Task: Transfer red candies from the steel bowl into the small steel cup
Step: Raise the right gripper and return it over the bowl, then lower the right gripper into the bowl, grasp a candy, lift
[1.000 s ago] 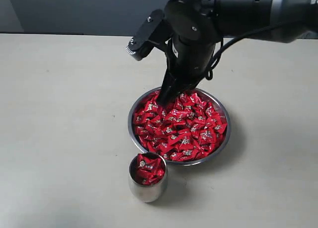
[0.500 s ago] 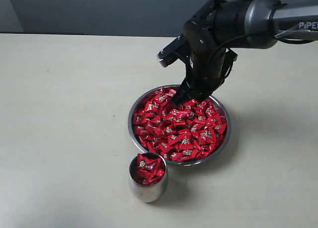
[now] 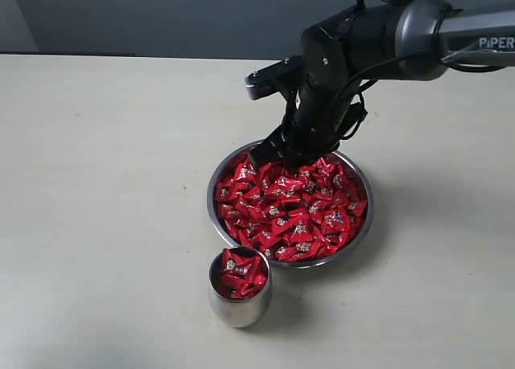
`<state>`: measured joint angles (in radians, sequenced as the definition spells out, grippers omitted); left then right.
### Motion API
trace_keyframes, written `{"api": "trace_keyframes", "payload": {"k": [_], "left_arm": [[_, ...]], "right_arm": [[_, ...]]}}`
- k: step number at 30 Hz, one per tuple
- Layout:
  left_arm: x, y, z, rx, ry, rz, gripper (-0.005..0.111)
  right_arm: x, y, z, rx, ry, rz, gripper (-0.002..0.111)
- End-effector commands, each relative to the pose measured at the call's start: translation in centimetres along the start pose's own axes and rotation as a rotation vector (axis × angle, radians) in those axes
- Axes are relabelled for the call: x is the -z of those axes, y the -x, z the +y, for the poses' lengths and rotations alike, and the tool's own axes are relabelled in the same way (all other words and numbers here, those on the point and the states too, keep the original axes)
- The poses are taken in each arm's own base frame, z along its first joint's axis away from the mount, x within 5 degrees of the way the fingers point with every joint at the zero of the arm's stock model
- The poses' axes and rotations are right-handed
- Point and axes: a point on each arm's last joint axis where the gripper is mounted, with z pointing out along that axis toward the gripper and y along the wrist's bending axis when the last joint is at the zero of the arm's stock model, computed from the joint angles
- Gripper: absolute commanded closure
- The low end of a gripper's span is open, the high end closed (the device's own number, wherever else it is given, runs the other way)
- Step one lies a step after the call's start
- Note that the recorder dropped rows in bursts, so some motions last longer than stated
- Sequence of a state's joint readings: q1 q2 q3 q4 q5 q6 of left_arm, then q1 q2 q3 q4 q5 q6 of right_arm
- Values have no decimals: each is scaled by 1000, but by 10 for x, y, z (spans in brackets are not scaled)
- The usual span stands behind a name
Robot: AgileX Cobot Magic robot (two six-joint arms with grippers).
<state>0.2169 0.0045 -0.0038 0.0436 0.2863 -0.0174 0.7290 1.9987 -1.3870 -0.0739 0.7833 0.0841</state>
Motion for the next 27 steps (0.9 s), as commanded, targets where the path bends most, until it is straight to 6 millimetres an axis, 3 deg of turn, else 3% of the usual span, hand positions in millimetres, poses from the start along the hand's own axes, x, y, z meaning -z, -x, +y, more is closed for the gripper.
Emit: {"api": "trace_keyframes", "payload": {"k": [1, 9, 27], "left_arm": [[0, -1, 0, 2, 1, -2, 106], [0, -1, 0, 2, 1, -2, 106], [0, -1, 0, 2, 1, -2, 106]], "right_arm": [[-6, 0, -2, -10, 3, 14, 78], [-10, -2, -12, -59, -3, 38, 78], [-20, 0, -5, -127, 65, 24, 78]]}}
